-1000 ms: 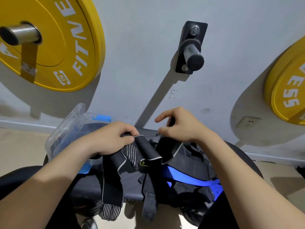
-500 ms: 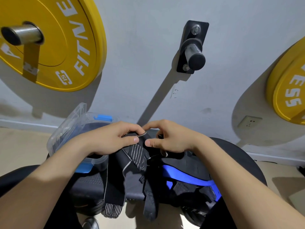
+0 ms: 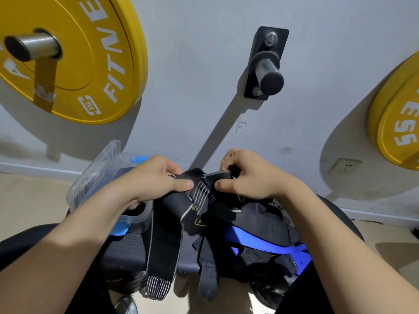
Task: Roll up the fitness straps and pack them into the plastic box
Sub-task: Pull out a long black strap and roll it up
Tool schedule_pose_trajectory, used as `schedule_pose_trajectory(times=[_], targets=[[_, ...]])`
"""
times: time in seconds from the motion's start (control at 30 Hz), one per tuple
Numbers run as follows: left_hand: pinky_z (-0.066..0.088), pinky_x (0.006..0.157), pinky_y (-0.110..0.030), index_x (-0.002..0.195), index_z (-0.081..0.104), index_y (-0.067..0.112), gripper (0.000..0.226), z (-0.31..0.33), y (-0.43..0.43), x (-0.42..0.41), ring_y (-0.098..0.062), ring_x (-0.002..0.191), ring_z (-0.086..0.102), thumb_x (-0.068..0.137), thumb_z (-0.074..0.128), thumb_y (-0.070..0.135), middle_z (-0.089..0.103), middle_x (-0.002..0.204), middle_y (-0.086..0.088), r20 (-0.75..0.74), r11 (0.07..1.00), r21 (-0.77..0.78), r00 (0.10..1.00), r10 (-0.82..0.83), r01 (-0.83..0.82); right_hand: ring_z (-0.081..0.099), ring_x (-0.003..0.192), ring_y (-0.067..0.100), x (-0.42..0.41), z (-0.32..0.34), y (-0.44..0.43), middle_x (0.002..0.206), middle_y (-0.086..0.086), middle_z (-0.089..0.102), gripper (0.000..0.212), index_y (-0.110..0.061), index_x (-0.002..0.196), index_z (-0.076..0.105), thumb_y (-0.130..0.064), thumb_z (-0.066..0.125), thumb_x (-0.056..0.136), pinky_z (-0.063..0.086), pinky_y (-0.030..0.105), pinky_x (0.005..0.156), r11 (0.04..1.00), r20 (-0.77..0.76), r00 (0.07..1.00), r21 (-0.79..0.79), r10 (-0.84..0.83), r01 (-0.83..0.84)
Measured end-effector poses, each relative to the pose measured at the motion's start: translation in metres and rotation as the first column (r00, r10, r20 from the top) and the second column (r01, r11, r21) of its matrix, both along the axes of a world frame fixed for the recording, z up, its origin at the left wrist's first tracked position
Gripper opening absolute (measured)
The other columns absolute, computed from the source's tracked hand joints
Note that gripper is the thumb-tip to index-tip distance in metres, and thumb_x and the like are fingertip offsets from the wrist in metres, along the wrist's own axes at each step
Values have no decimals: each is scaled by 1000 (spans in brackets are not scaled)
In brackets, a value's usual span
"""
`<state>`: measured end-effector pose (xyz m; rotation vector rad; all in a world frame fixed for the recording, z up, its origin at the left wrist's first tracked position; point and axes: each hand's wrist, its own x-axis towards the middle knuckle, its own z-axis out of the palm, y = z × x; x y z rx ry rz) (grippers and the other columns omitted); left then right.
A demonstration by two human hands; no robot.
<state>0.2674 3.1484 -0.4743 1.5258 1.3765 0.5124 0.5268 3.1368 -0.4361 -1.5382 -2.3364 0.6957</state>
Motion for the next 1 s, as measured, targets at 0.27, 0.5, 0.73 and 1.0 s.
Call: schedule_pose_trajectory(times=[0.27,0.5,0.73,1.0], targets=[[51,74,-34,91,68,2,38,6,2,-2,-22,74,72,91,82,37,77,89,-25,128,956,136,961,245,-262,41,52,12,32,9,-1,54,-3,46,45,-17,58,56,-24,78,96,35,26,52,981,-333,928,-143,-169,128],[48,86,-44,92,41,4,22,7,-11,26,-11,109,78,109,52,12,83,105,-11,225,962,245,972,67,-123,49,58,14,24,7,-8,62,0,55,35,-7,74,70,-33,79,97,38,28,60,928,-180,980,-373,-88,14],[32,61,-29,84,34,37,38,11,-26,31,-12,65,32,79,65,16,37,74,15,47,908,389,981,-187,154,58,59,12,23,0,-9,68,0,65,25,-5,85,74,-20,70,104,46,24,58,858,-259,959,-512,-116,-35],[46,105,-37,135,49,44,47,12,-44,41,-7,116,57,97,75,32,58,121,19,-11,876,391,953,-302,282,71,96,32,20,2,-8,110,28,76,18,2,111,77,-2,64,99,58,50,95,825,-422,892,-554,-164,-110]])
